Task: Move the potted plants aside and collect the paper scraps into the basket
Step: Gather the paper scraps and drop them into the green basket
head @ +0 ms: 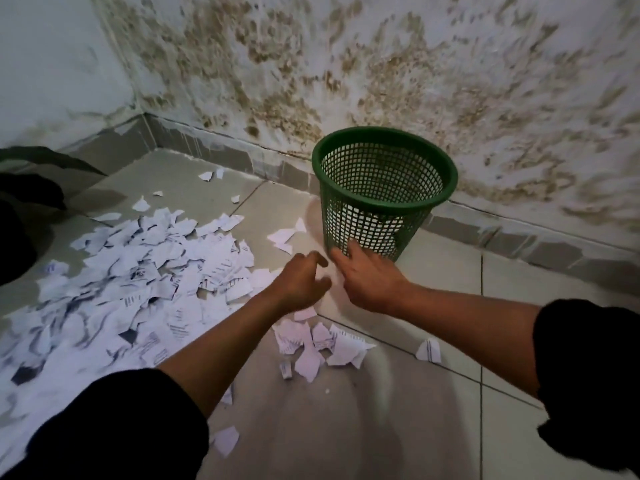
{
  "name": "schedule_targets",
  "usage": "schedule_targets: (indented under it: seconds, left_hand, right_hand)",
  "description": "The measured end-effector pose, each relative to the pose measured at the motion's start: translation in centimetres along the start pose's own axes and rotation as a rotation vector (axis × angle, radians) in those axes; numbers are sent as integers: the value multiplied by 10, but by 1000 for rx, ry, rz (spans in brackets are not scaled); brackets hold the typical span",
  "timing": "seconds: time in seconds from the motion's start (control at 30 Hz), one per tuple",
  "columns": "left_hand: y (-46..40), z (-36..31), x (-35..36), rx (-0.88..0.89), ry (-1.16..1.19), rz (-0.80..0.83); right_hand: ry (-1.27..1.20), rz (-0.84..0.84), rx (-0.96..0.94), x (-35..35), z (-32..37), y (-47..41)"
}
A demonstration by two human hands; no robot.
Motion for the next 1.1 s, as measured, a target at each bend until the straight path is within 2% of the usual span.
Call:
schedule_targets:
  seconds: [0.07, 0.13, 0.17, 0.23, 0.3, 0.4, 0.47, 0.53, 0.63, 0.7, 0.8, 0.9, 0.97, 1.03, 1.1]
  left_hand:
    - [10, 26, 37, -86, -166, 133]
    - [22, 49, 70, -161, -304, 244]
    - [29, 59, 86, -185, -341, 287]
    - [39, 72, 107, -192, -382, 301]
    - [41, 85, 119, -107, -458, 204]
    - [45, 97, 102, -74, -560, 60]
    - [47, 112, 96, -89, -547, 95]
    - [51, 125, 70, -92, -549, -25]
    - [65, 166, 43, -158, -604, -46]
    - [78, 191, 17, -165, -656, -132]
    - [107, 218, -26, -189, -688, -149]
    - [151, 249, -66, -282, -649, -123]
    - [181, 264, -92, -382, -631, -116]
    - [216, 275, -114, -458, -718, -138]
    - [257, 286, -129, -562, -763, -109]
  right_hand:
    - [-164, 343, 451, 58, -38, 36]
    - [-229, 569, 816, 105, -57, 75]
    - [-270, 632, 956, 123, -54, 88]
    - [-359, 612, 1141, 137, -43, 104]
    - [-410, 569, 1182, 139, -29, 103]
    - [-497, 483, 1049, 132, -1, 83]
    - [-534, 415, 810, 127, 32, 61]
    - [-596, 431, 560, 126, 73, 41]
    - [-745, 439, 259, 116, 132, 15]
    - [-819, 421, 79, 104, 169, 2]
    - [-727, 382, 39, 98, 198, -13]
    - [-589, 470, 1, 105, 234, -20]
    - [-484, 399, -169, 97, 274, -23]
    - [-398, 325, -353, 82, 327, -23]
    - [-373, 347, -512, 73, 391, -13]
Point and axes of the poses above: each hand's wrist, its own y-axis away from the middle knuckle, its own x-axis out of the palm, z = x × y, the point moved 8 cm from there along -y, towards the middle knuckle, and after that the axes turned 2 degrees about -x, right-handed, at the moved point
